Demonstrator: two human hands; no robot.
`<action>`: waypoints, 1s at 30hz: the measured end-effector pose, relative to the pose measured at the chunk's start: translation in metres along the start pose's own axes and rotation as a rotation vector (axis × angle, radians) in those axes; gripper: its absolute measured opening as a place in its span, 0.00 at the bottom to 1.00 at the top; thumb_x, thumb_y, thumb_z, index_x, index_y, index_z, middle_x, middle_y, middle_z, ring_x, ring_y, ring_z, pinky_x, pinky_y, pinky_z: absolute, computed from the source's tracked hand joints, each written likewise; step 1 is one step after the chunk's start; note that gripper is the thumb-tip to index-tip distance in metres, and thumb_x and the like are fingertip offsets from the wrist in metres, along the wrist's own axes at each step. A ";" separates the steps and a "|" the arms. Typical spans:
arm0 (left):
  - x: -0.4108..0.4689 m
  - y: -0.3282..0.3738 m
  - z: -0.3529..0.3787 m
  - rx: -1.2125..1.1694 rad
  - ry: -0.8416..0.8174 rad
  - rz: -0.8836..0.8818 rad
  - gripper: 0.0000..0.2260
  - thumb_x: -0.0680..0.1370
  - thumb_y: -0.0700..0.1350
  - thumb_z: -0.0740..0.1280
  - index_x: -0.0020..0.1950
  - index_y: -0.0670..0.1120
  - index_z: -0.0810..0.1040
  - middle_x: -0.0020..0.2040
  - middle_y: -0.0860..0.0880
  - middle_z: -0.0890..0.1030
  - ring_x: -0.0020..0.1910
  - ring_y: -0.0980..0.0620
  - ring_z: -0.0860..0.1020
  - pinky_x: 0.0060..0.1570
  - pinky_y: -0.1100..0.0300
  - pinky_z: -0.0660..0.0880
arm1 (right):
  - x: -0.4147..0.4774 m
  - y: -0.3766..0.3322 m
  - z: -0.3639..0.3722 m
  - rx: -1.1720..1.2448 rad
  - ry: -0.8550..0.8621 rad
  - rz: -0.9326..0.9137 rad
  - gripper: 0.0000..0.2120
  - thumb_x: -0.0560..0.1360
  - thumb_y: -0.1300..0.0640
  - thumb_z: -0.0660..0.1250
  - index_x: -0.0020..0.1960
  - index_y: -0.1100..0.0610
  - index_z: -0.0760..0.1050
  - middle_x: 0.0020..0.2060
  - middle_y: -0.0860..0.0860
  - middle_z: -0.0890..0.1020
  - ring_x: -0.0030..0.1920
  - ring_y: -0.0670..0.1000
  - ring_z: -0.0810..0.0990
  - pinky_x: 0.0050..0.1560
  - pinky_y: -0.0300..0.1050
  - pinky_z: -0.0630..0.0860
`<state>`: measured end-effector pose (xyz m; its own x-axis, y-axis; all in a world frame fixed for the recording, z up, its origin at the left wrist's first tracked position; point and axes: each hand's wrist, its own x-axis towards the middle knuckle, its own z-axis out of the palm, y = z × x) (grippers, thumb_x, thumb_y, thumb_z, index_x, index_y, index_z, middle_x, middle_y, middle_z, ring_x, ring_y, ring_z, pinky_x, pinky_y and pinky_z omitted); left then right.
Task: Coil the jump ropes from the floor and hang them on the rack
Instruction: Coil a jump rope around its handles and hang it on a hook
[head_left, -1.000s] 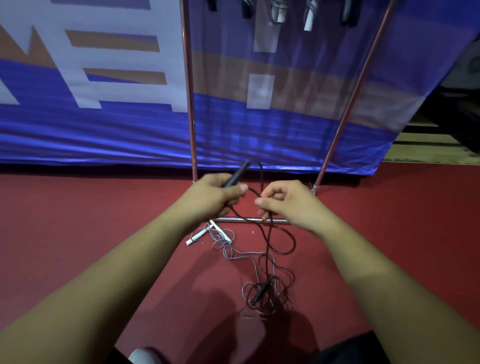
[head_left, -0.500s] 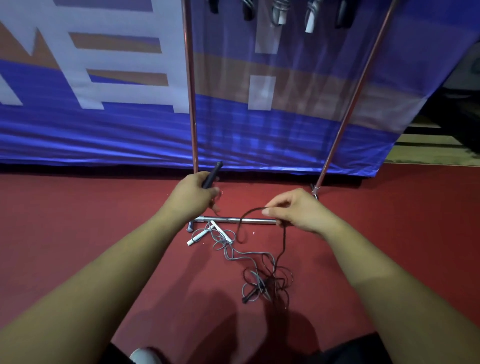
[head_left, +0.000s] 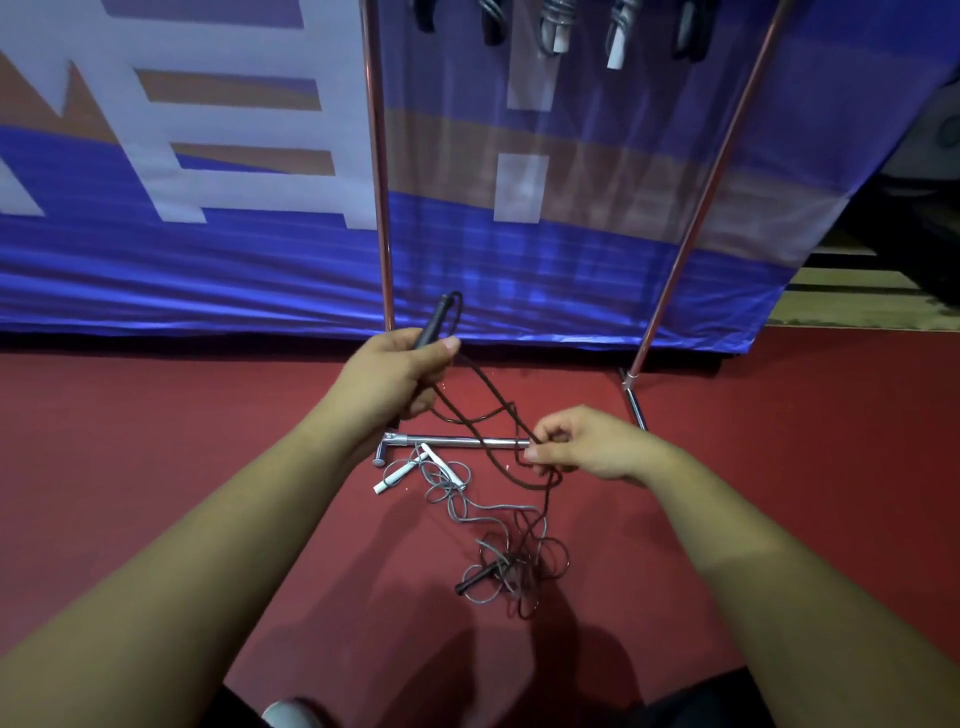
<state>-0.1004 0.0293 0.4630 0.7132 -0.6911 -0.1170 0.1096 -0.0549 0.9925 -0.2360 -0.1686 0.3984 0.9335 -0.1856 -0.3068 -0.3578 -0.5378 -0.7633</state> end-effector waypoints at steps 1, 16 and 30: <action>0.002 -0.002 -0.005 -0.007 0.035 -0.009 0.11 0.81 0.41 0.66 0.38 0.45 0.72 0.30 0.49 0.69 0.20 0.55 0.63 0.20 0.66 0.57 | 0.002 0.006 -0.001 -0.031 0.032 0.014 0.08 0.77 0.56 0.71 0.44 0.61 0.81 0.34 0.46 0.83 0.32 0.39 0.74 0.40 0.36 0.69; 0.002 -0.006 -0.002 0.449 0.189 0.233 0.08 0.79 0.37 0.68 0.54 0.49 0.80 0.37 0.51 0.81 0.30 0.56 0.81 0.40 0.61 0.74 | -0.009 -0.049 0.006 -0.018 0.468 -0.204 0.10 0.78 0.54 0.68 0.42 0.58 0.81 0.24 0.47 0.70 0.27 0.45 0.67 0.32 0.45 0.67; 0.012 0.001 -0.006 0.284 0.212 0.103 0.11 0.77 0.48 0.73 0.40 0.45 0.75 0.25 0.52 0.66 0.19 0.57 0.63 0.21 0.66 0.59 | 0.006 0.002 -0.001 -0.246 0.122 0.071 0.08 0.77 0.57 0.70 0.43 0.62 0.80 0.32 0.50 0.81 0.35 0.49 0.77 0.42 0.47 0.77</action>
<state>-0.0873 0.0255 0.4625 0.8413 -0.5405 0.0081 -0.1450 -0.2112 0.9666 -0.2311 -0.1712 0.3957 0.9075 -0.3198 -0.2725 -0.4201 -0.7003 -0.5772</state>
